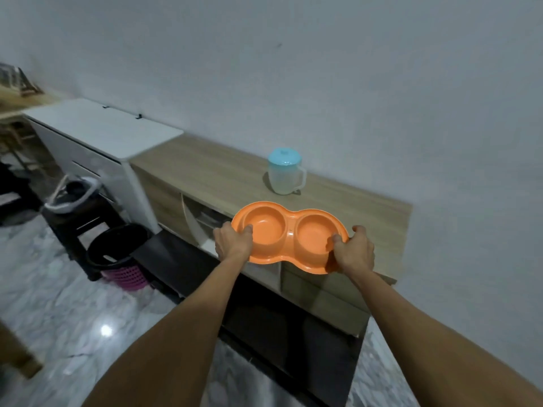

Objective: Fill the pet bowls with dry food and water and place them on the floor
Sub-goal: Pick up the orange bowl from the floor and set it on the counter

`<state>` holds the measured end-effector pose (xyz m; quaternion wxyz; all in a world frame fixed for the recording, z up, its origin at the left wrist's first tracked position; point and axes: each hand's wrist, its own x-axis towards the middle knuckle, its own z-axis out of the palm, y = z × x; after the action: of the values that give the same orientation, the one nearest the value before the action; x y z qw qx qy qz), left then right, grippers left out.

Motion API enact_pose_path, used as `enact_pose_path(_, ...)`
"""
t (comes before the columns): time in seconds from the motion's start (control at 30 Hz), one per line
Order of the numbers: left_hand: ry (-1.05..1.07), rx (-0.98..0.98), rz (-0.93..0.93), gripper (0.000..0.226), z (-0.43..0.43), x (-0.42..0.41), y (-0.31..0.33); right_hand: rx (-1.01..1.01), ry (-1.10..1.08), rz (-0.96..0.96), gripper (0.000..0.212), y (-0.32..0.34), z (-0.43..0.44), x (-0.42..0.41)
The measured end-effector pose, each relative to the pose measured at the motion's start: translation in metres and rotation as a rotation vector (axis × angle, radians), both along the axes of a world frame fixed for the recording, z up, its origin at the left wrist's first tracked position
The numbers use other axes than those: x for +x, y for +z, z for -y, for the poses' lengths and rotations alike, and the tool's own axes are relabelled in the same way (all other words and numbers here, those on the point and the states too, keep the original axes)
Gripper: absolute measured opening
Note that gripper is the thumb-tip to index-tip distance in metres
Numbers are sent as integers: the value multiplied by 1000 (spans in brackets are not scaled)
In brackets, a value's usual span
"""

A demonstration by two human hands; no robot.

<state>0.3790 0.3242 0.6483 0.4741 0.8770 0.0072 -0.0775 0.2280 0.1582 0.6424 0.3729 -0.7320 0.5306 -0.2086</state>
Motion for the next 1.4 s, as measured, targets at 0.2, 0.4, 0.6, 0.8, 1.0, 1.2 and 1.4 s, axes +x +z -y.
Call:
enact_pose_path(0.2,28,8,14,49,-11,108,-11,25,32,5,62,-15,-9,106)
enact_pose_path(0.4,66,1,-12,47,-7,214,-20,50,62,-28,58,-29,-3,219)
enact_pose_path(0.6,67,3,-5,53,-3,307,-20,81,81,-37,47,-39,0,321)
enact_pose_path(0.8,-21,23,-56,53,11,394,-39,90,35,-61,42,-51,12,399)
enact_pose_path(1.0,-179,39,-103,41,49,469,-55,84,-122,-111,40,-62,28,451)
enact_pose_path(1.2,-382,141,-169,54,83,518,-72,67,-289,-168,40,-70,40,475)
enact_pose_path(1.4,-459,143,-250,40,100,530,-81,31,-369,-212,40,-85,45,481)
